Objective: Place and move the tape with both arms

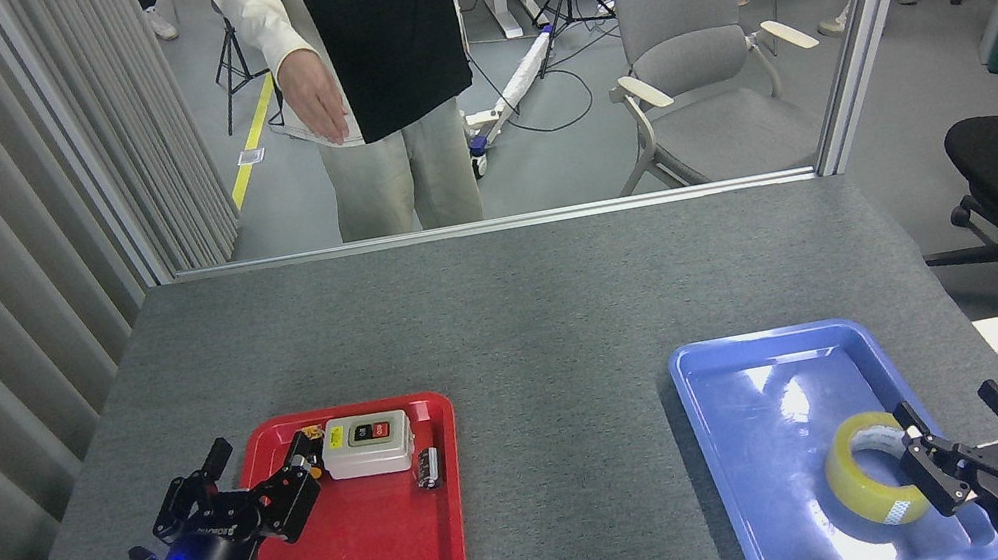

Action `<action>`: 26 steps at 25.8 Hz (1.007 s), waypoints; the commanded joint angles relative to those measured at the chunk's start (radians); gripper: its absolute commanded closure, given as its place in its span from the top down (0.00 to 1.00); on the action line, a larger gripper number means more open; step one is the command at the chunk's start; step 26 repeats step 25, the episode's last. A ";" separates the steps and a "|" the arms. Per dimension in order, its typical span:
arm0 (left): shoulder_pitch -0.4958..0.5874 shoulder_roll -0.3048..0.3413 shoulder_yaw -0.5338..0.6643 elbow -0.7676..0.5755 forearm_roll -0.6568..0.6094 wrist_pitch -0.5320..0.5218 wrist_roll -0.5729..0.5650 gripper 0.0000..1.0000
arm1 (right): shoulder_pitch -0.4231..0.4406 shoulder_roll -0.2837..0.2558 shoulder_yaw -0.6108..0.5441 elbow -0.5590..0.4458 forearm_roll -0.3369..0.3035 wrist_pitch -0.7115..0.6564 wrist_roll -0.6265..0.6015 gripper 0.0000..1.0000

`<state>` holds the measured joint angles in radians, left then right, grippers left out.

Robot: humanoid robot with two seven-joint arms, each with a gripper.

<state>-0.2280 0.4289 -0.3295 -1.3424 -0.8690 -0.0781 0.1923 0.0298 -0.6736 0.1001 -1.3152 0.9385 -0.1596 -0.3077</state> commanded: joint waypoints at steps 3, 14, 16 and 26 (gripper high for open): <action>0.007 0.001 0.015 -0.001 -0.033 0.024 -0.008 0.99 | 0.044 0.066 -0.043 -0.070 0.043 0.101 0.010 1.00; 0.047 0.001 0.064 -0.051 -0.059 0.044 -0.048 0.99 | 0.064 0.120 -0.033 -0.128 0.125 0.221 0.039 1.00; 0.047 0.002 0.064 -0.052 -0.059 0.046 -0.045 0.99 | 0.058 0.112 -0.033 -0.128 0.095 0.221 0.039 1.00; 0.047 0.004 0.064 -0.051 -0.062 0.046 -0.047 0.99 | 0.030 0.114 -0.030 -0.128 0.025 0.203 0.045 1.00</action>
